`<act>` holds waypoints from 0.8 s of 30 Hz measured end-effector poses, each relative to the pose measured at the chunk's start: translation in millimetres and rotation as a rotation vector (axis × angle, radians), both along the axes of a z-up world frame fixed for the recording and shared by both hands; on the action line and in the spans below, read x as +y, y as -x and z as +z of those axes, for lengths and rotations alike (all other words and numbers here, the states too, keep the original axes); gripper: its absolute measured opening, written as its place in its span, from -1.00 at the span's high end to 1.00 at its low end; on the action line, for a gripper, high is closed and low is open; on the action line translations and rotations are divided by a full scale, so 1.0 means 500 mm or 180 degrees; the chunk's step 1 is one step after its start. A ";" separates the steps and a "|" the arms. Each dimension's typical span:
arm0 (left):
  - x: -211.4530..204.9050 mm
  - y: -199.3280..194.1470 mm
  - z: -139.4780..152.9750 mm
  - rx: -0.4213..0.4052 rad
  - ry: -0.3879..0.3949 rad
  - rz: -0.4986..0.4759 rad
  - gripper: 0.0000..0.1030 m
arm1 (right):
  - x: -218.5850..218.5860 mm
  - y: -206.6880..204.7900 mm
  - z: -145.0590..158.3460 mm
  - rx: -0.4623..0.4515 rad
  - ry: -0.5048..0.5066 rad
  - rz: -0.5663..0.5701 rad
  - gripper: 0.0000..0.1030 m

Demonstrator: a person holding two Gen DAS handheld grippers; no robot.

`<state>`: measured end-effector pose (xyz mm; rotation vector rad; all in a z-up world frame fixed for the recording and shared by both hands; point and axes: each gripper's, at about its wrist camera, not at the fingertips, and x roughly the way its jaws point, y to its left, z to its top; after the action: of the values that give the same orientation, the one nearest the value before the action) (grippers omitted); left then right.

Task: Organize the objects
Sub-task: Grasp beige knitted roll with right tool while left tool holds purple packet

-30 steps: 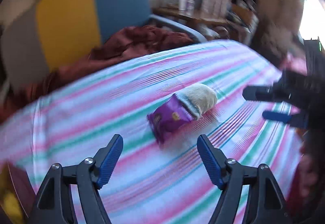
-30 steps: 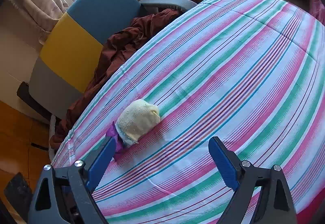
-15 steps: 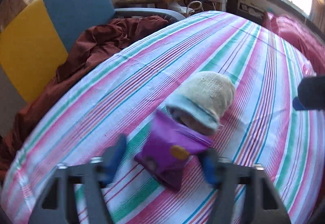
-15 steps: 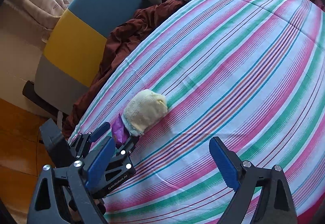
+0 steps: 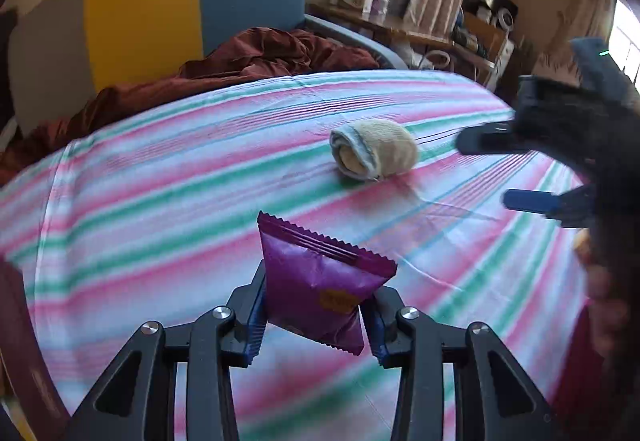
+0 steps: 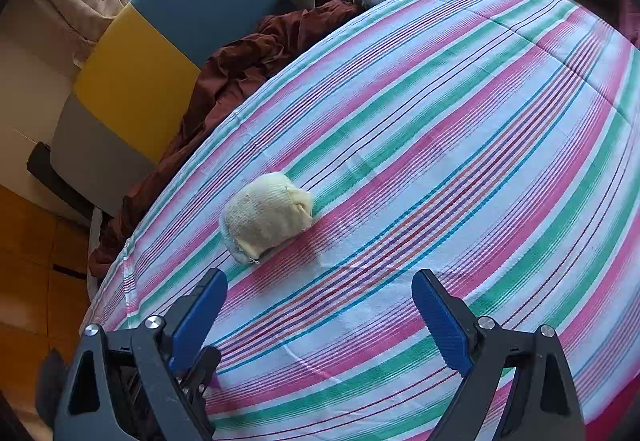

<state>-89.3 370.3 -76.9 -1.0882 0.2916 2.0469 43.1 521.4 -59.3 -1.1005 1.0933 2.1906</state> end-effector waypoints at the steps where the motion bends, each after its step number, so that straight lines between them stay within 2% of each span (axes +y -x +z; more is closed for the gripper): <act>1: -0.023 -0.020 0.003 -0.0035 -0.0066 0.0042 0.20 | -0.001 0.000 0.000 0.0004 -0.0003 0.0012 -0.83; 7: -0.124 -0.099 -0.021 -0.0237 -0.0445 0.0059 0.20 | -0.015 0.013 -0.002 -0.0046 -0.0084 0.0137 -0.83; 10: -0.143 -0.104 -0.057 -0.0280 -0.0484 0.0095 0.21 | -0.025 0.019 -0.001 -0.0071 -0.0179 0.0207 -0.83; 14: -0.140 -0.118 -0.063 -0.0087 -0.0483 0.0041 0.21 | -0.040 0.028 0.002 -0.0119 -0.0358 0.0291 -0.83; 22: -0.147 -0.113 -0.071 -0.0112 -0.0566 0.0029 0.22 | -0.050 0.040 -0.005 -0.0231 -0.0542 0.0336 -0.83; 24: -0.147 -0.112 -0.072 -0.0119 -0.0578 0.0025 0.22 | -0.053 0.052 -0.009 -0.0333 -0.0576 0.0359 -0.83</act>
<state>-33.3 297.0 -113.0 -1.0157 0.0807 2.0141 17.2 495.0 -63.9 -1.2058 0.7891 2.2393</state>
